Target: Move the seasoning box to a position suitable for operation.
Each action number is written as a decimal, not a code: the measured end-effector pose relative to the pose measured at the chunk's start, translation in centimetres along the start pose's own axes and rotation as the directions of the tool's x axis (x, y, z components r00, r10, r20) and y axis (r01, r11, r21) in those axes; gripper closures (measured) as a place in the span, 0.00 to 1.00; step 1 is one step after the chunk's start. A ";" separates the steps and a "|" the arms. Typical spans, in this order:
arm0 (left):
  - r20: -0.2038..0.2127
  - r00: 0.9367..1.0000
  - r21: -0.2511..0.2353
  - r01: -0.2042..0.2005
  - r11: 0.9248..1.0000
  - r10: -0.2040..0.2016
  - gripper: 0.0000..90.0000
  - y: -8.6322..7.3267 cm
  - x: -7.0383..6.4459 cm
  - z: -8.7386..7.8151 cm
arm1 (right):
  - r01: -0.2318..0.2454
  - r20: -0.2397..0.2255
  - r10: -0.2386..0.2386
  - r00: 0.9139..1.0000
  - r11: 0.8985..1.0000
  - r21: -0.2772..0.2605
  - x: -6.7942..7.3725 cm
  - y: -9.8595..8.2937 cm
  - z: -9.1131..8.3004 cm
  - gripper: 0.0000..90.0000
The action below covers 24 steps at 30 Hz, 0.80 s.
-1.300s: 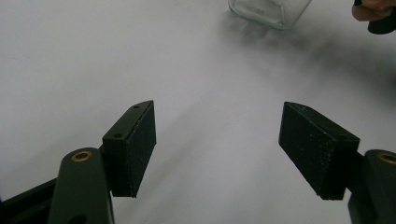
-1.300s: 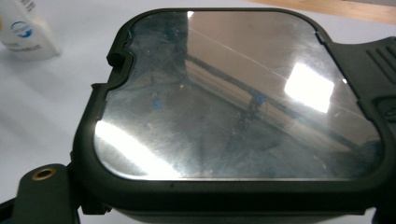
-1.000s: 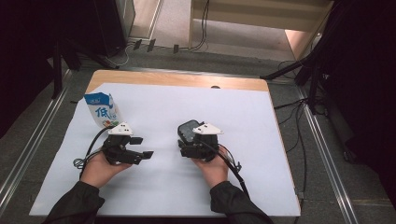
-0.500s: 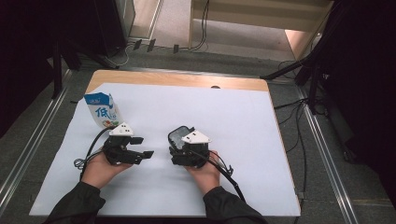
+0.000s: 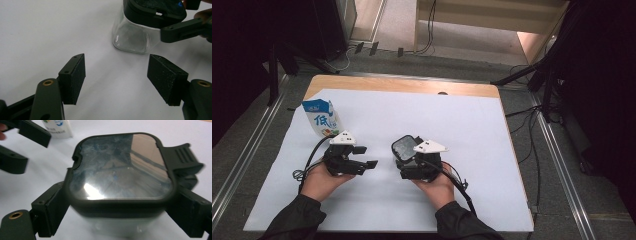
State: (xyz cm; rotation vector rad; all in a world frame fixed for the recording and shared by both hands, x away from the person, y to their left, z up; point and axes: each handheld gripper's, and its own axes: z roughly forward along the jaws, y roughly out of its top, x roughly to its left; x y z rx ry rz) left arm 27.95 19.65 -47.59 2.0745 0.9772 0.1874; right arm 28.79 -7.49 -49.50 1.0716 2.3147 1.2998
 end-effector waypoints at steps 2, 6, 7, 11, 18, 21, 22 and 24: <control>0.005 1.000 -0.005 0.002 1.000 -0.002 0.37 0.1 0.0 0.0 | 0.007 -0.011 -0.007 1.000 1.000 0.001 -0.2 -0.2 -1.0 0.14; 0.018 1.000 -0.002 0.000 1.000 0.000 0.48 0.2 -0.3 0.0 | -0.003 -0.048 0.003 0.999 1.000 -0.013 -0.9 -0.7 -3.4 0.19; 0.013 1.000 -0.001 -0.001 1.000 0.001 0.53 0.3 -0.4 0.1 | 0.002 -0.060 -0.003 0.998 1.000 -0.020 -1.2 -0.7 -4.0 0.24; 0.018 1.000 -0.003 -0.014 1.000 0.015 0.79 0.7 -1.0 0.4 | 0.021 -0.057 -0.023 0.998 0.999 -0.050 -3.0 -1.0 -5.8 0.53; 0.055 0.998 -0.007 -0.024 1.000 0.025 1.00 1.9 -2.0 2.1 | -0.050 -0.104 0.052 0.993 0.999 0.017 -6.4 -0.8 -4.0 0.93; 0.068 0.998 0.004 -0.013 1.000 0.012 1.00 2.2 -1.9 2.8 | -0.045 -0.108 0.050 0.993 0.998 0.041 -6.6 -0.6 -3.0 0.99; 0.076 0.997 0.001 0.009 1.000 -0.009 1.00 2.2 -1.6 3.1 | -0.035 -0.108 0.039 0.993 0.999 0.039 -6.8 -0.6 -2.7 1.00; 0.076 0.997 -0.002 0.031 1.000 -0.030 1.00 2.3 -1.4 3.6 | -0.039 -0.105 0.043 0.993 0.998 0.045 -6.9 -0.6 -2.3 1.00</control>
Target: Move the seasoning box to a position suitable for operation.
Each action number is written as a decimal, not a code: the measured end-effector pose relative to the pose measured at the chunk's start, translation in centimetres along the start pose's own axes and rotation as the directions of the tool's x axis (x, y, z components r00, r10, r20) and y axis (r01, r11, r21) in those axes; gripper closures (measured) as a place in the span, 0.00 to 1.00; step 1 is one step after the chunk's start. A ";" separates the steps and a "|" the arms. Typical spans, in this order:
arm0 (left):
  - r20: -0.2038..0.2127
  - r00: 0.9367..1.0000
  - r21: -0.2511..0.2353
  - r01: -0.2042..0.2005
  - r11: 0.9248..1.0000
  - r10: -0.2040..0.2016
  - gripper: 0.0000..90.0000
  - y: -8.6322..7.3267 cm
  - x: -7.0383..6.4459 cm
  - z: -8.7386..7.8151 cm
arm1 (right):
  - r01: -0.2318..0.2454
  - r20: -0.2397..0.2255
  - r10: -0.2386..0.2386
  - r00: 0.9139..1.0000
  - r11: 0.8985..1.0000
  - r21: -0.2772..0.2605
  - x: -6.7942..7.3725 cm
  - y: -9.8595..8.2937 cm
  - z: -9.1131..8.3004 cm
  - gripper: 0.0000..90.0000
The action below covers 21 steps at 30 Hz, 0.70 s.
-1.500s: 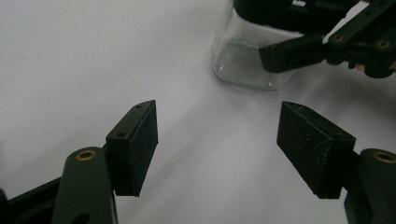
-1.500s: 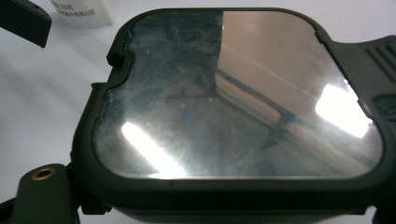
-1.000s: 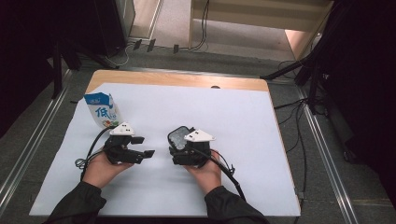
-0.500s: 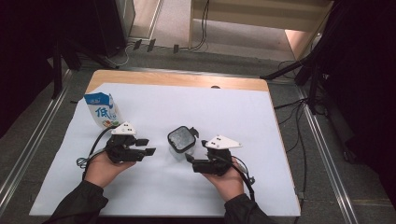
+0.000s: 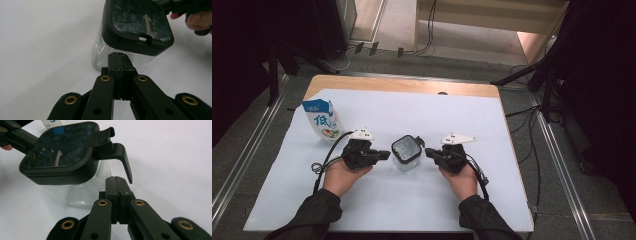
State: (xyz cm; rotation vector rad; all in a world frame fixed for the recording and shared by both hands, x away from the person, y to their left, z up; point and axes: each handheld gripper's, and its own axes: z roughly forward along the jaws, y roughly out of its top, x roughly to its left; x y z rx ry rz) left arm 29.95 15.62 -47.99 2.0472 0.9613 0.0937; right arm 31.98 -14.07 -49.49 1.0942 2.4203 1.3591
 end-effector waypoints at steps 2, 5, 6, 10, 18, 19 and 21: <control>0.007 1.000 0.001 -0.007 1.000 0.007 1.00 0.1 0.0 0.2 | -0.010 -0.010 0.010 1.000 1.000 0.005 -0.2 0.0 0.3 1.00; -0.001 1.000 0.013 -0.027 1.000 0.027 1.00 0.2 -0.1 0.6 | 0.001 -0.013 -0.001 1.000 1.000 0.007 -0.1 -0.1 0.6 1.00; 0.000 1.000 0.009 -0.029 1.000 0.029 1.00 0.3 -0.1 0.6 | 0.004 -0.018 -0.004 1.000 1.000 0.002 0.1 0.0 0.7 1.00; -0.001 0.999 0.010 -0.036 0.999 0.036 1.00 0.5 0.2 0.8 | 0.034 -0.012 -0.034 0.999 0.999 -0.001 0.8 0.2 0.8 1.00; 0.017 0.999 0.005 -0.035 0.999 0.035 1.00 0.7 1.1 0.8 | 0.028 -0.027 -0.028 0.999 1.000 0.012 1.7 0.0 0.5 1.00; 0.020 0.999 0.009 -0.040 0.999 0.040 1.00 0.7 1.2 0.8 | 0.026 -0.033 -0.025 0.999 1.000 0.015 1.8 -0.1 0.5 1.00; 0.016 0.998 0.009 -0.061 0.998 0.061 1.00 0.8 1.4 0.9 | 0.020 -0.043 -0.019 0.999 1.000 0.020 2.1 -0.3 0.4 1.00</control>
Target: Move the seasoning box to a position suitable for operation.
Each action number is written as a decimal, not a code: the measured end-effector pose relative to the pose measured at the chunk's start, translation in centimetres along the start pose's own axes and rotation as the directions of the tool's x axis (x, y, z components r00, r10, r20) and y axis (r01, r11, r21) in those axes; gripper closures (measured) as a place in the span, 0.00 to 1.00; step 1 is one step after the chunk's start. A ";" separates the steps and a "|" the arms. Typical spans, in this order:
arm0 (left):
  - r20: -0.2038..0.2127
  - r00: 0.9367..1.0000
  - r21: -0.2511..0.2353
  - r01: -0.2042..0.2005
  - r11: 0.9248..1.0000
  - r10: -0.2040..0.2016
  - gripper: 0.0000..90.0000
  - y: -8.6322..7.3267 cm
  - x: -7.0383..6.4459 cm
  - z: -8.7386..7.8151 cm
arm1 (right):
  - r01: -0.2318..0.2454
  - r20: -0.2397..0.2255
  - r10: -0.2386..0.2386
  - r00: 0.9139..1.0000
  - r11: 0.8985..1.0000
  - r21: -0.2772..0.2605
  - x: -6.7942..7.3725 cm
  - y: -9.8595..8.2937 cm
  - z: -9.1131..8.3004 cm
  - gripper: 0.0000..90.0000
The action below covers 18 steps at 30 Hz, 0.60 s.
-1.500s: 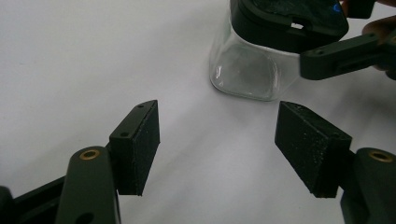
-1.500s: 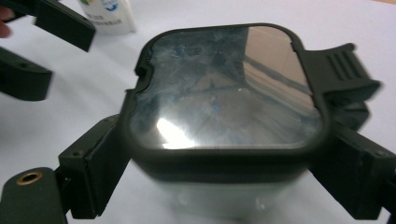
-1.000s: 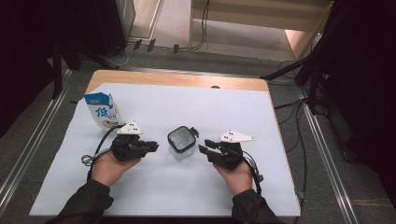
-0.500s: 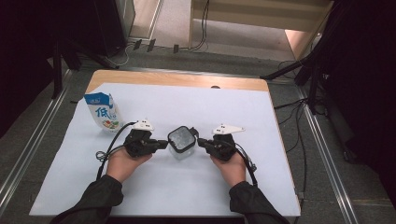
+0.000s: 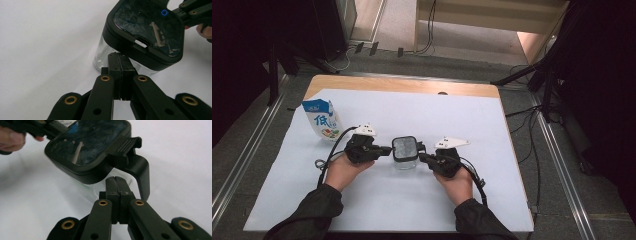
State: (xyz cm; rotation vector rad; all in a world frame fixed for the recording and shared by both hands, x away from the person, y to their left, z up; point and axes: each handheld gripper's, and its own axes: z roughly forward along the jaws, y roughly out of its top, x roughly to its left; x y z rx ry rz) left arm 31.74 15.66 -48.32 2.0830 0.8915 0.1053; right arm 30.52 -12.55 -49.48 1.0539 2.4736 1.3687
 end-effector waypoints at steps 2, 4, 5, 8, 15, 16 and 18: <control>0.005 1.000 0.002 -0.017 1.000 0.017 1.00 0.1 0.2 0.1 | 0.011 -0.014 -0.011 1.000 1.000 0.005 0.3 -0.2 -0.1 1.00; 0.009 1.000 0.010 -0.023 1.000 0.023 0.99 0.2 0.3 0.0 | 0.028 -0.009 -0.028 1.000 1.000 0.012 0.5 -0.2 -0.1 1.00; 0.008 1.000 0.013 -0.028 1.000 0.028 0.98 0.2 0.3 0.0 | 0.035 -0.007 -0.035 0.999 0.999 0.012 0.5 -0.2 -0.1 1.00; 0.015 0.999 0.013 -0.030 0.999 0.030 0.93 0.3 0.5 -0.3 | 0.026 -0.014 -0.026 1.000 1.000 0.002 0.4 -0.2 -0.3 1.00; 0.047 0.997 0.018 -0.068 0.998 0.067 0.73 0.2 0.6 -1.3 | 0.007 0.001 -0.007 1.000 1.000 -0.011 -0.8 -0.2 -2.1 1.00; 0.044 0.995 0.030 -0.089 0.996 0.087 0.71 0.2 0.5 -1.4 | -0.001 0.005 0.001 1.000 1.000 -0.013 -0.9 -0.2 -2.2 1.00; 0.044 0.994 0.033 -0.105 0.994 0.103 0.65 0.2 0.5 -1.4 | -0.010 0.009 0.010 1.000 1.000 -0.013 -1.1 -0.2 -2.4 1.00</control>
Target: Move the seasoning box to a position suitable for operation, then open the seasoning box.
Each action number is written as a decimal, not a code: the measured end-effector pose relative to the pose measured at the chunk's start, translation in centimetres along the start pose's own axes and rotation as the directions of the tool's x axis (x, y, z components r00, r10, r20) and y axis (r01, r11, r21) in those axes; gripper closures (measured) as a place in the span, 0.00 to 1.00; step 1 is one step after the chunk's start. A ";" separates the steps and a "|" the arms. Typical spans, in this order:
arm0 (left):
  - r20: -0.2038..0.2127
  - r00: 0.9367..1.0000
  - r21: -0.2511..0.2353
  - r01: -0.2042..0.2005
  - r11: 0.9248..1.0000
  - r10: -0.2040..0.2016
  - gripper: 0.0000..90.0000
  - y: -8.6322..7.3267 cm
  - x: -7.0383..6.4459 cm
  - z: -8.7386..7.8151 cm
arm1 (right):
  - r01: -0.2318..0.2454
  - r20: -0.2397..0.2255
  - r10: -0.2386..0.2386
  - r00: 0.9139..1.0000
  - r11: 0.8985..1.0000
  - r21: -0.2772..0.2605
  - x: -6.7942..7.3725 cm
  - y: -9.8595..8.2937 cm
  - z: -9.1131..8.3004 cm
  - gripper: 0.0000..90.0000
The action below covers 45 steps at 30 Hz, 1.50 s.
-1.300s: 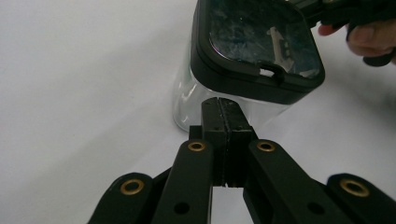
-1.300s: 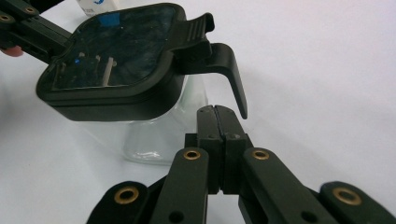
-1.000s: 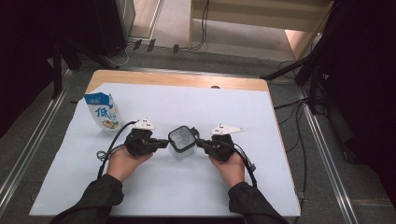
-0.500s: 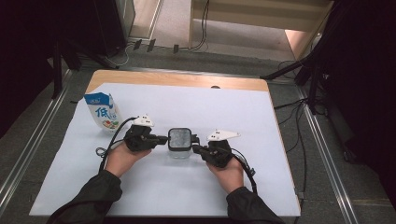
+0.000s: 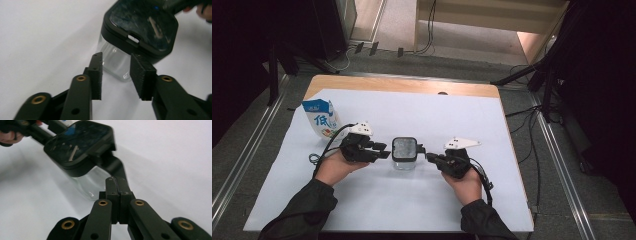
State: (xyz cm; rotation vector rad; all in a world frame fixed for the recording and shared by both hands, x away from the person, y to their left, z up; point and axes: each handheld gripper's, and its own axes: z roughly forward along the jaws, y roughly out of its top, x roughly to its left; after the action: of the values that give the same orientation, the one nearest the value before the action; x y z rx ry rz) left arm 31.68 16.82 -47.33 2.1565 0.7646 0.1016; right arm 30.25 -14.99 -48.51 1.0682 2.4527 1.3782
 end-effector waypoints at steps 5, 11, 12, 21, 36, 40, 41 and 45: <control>0.072 0.996 -0.020 -0.060 0.998 0.061 0.48 0.0 0.0 -0.5 | -0.048 -0.015 0.048 0.999 0.999 -0.005 -1.1 0.1 -0.1 1.00; 0.164 0.986 -0.038 -0.021 0.999 0.027 0.28 0.0 0.7 -0.2 | -0.052 -0.034 0.052 0.998 0.999 0.006 -1.2 0.2 0.4 1.00; 0.178 0.984 -0.039 -0.015 0.999 0.021 0.21 0.0 0.8 -0.2 | -0.049 -0.033 0.050 0.998 0.999 0.013 -1.1 0.2 0.4 1.00; 0.221 0.974 -0.011 -0.052 0.999 0.053 0.09 0.9 0.9 1.5 | -0.059 -0.044 0.060 0.997 0.998 0.020 -1.3 0.3 0.8 1.00; 0.182 0.972 -0.033 -0.144 0.989 0.148 0.06 1.9 0.3 4.6 | -0.066 -0.006 0.066 0.998 0.997 0.033 -1.2 0.3 1.4 1.00; 0.173 0.973 -0.040 -0.150 0.988 0.155 0.10 2.0 0.3 5.0 | -0.071 -0.004 0.071 0.997 0.997 0.027 -1.2 0.2 1.4 1.00; 0.173 0.972 -0.040 -0.153 0.987 0.158 0.10 2.0 0.3 5.1 | -0.072 -0.004 0.072 0.997 0.997 0.027 -1.2 0.2 1.4 1.00; 0.169 0.972 -0.047 -0.158 0.986 0.164 0.10 1.9 0.3 5.1 | -0.077 0.001 0.077 0.997 0.997 0.027 -1.2 0.1 1.4 1.00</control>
State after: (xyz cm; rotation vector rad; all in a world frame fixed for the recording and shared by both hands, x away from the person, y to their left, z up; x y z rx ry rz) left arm 34.53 12.58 -49.34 2.1607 0.4849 0.0106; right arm 31.78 -14.70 -49.45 1.1812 2.4611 1.3696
